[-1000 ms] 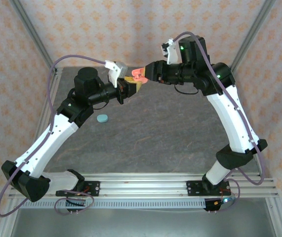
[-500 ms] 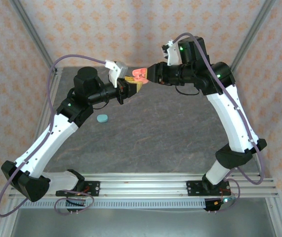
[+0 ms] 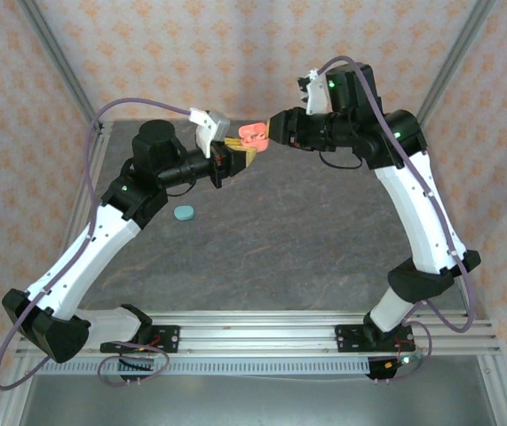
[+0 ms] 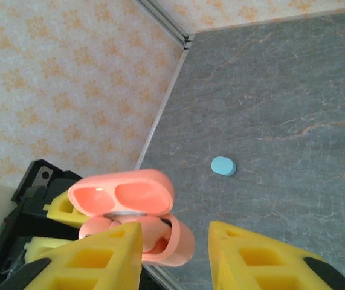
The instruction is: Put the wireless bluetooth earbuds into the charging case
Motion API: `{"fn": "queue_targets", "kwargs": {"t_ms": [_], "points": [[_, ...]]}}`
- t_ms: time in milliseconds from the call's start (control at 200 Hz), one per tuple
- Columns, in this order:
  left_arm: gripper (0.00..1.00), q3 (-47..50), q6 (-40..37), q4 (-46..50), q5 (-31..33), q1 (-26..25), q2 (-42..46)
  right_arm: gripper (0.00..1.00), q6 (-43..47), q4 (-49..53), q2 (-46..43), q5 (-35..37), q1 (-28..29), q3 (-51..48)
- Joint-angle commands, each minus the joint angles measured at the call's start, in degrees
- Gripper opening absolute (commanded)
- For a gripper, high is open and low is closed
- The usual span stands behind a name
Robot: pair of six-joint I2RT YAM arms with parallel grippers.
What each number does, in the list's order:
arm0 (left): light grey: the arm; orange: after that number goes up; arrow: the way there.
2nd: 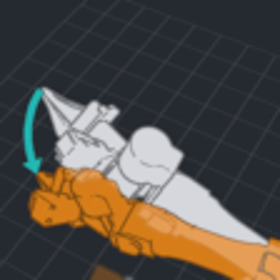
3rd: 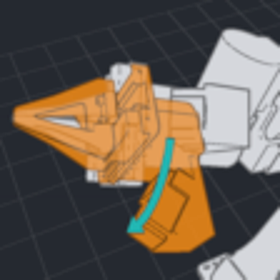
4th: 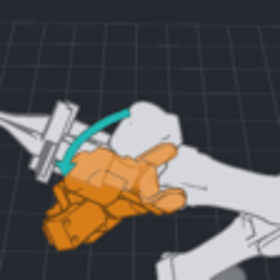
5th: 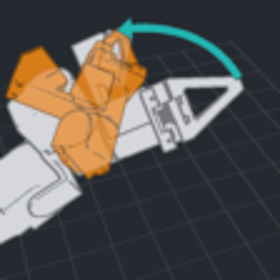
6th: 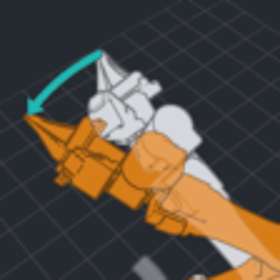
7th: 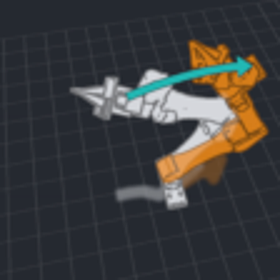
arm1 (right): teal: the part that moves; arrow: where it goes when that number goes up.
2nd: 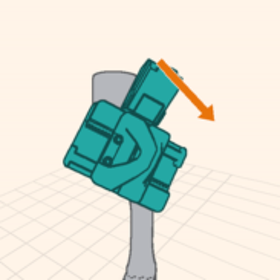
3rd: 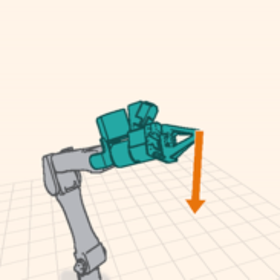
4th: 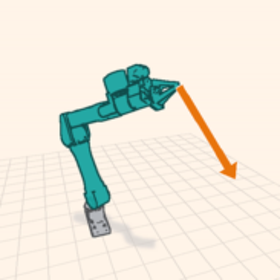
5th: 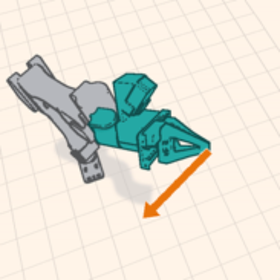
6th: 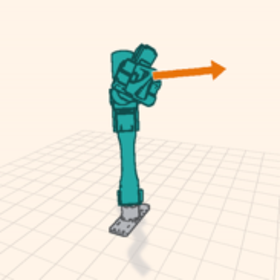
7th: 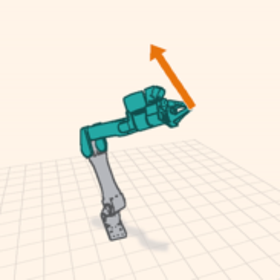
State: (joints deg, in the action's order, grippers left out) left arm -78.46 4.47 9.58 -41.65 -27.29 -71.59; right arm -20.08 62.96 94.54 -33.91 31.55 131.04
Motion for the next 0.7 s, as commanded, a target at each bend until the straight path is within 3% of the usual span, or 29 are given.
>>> {"fn": "queue_targets", "kwargs": {"t_ms": [0, 370, 696], "points": [[0.0, -2.9, -1.0, -1.6, -2.6, -0.2, 1.6, 0.4, -3.8, -4.4, -1.1, -2.9, -2.1, 1.0], [0.0, -7.3, -1.3, 0.5, -7.3, -0.2, -0.9, 0.45, -18.1, -22.1, -2.9, -18.5, -5.9, -9.1], [0.0, -7.1, -0.4, -1.8, -6.5, -0.3, -2.3, 0.34, -23.0, -28.2, -1.8, -29.8, -5.8, -9.0]]}}
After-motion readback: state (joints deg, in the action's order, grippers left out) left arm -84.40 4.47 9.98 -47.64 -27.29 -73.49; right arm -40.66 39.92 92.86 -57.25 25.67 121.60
